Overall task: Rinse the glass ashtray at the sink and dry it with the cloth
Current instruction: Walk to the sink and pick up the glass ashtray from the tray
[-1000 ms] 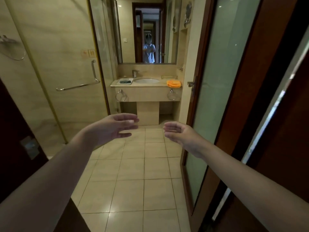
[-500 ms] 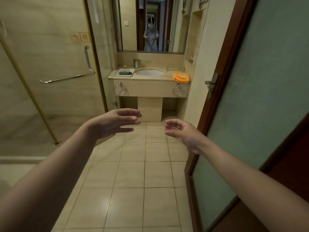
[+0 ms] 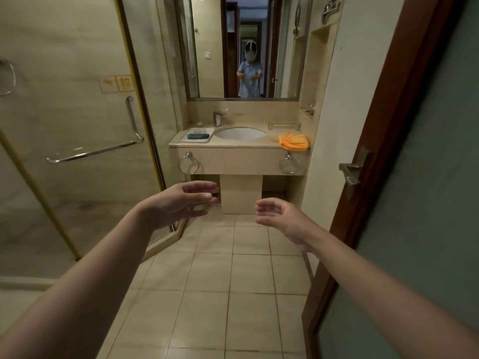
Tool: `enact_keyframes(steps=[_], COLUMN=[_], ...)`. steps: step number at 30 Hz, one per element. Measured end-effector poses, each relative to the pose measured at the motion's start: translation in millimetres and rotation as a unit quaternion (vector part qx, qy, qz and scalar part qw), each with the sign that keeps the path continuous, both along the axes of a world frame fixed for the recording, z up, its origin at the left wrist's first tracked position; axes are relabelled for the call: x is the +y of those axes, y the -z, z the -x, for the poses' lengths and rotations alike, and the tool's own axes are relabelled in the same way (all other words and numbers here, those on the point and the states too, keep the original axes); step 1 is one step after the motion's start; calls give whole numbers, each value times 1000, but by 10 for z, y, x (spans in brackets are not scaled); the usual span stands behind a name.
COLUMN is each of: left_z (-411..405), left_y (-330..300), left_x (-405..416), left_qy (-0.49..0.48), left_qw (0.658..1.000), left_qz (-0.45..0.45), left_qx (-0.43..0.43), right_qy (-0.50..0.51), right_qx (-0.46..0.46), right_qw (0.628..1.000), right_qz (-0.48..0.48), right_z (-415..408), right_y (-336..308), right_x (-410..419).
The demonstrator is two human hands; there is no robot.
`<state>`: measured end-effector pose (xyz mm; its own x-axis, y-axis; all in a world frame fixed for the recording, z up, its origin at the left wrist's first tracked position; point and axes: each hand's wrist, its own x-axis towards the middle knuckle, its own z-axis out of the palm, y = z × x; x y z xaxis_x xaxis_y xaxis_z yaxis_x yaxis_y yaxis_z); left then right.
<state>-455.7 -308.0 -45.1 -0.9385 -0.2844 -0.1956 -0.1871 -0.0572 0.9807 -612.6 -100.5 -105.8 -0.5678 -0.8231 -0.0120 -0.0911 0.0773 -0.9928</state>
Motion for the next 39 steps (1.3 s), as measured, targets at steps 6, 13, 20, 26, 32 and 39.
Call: enact_keyframes(steps=[6, 13, 20, 26, 32, 39], left_z=[670, 1499, 2232, 2928, 3763, 4628], left_y=[100, 283, 382, 527, 616, 649], left_x=[-473, -1366, -2404, -2982, -3503, -4079], left_qy=[-9, 4, 8, 14, 4, -15], left_qw=[1000, 1000, 999, 999, 1000, 999], left_qz=[-8, -24, -30, -29, -22, 2], left_qx=[6, 17, 16, -5, -13, -30], right_qy=[7, 18, 28, 31, 22, 16], right_qx=[-8, 0, 15, 2, -3, 1], right_qw=[1000, 1000, 999, 999, 999, 999], right_qz=[-2, -5, -16, -31, -24, -32], right_z=[702, 1516, 2303, 2998, 3882, 4829], right_y=[114, 274, 234, 418, 554, 513], right_x=[-421, -1200, -2134, -2692, -3273, -3962])
